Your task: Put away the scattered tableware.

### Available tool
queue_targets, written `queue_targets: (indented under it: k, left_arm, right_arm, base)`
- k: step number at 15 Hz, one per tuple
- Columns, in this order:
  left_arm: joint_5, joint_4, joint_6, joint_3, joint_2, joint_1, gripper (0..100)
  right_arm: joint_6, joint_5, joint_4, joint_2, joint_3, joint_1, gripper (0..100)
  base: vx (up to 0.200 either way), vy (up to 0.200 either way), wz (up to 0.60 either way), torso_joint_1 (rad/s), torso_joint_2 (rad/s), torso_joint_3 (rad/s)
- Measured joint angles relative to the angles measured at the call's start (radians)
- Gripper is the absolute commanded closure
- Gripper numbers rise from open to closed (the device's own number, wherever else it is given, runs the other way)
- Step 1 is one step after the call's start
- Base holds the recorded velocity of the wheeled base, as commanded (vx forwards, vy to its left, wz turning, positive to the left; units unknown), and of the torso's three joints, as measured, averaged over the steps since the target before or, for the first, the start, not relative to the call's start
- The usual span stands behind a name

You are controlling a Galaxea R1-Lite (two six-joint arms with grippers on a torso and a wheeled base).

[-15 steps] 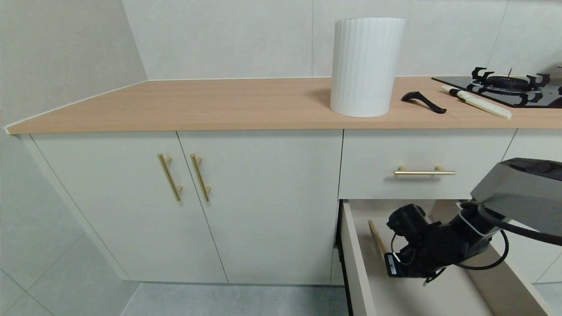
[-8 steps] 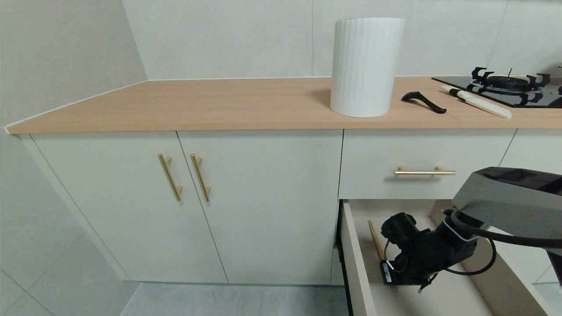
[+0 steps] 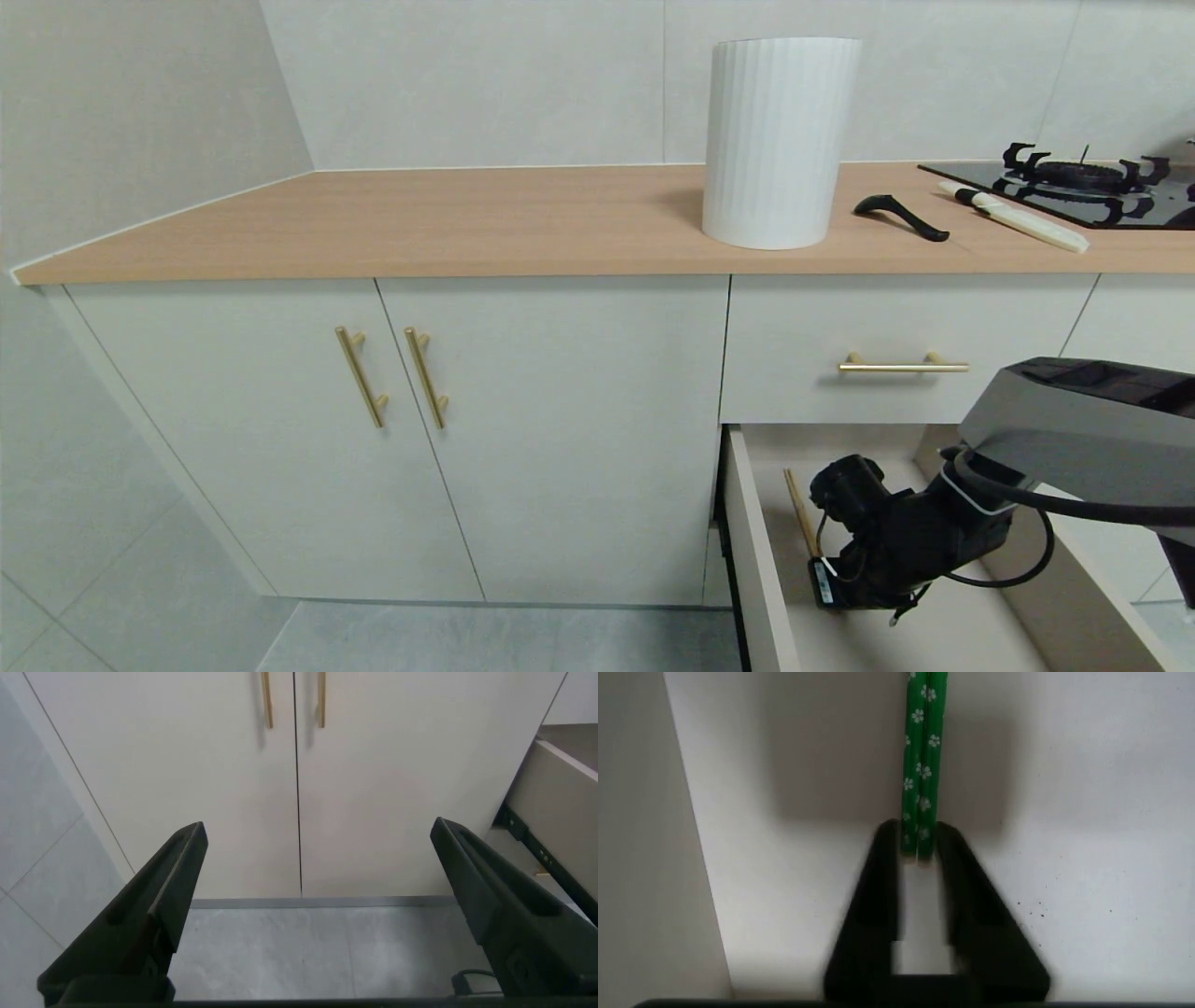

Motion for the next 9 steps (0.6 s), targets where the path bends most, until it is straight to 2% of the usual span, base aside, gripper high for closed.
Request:
queue_targets:
  k: [9]
  left_arm:
    - [0.0,0.0,0.0,0.0,0.0,0.0,0]
  right_arm:
    - [0.001,-0.014,0.004,-0.027,0.011,0.001,0]
  base:
    - [0.0,0.0,0.0,0.0,0.0,0.0]
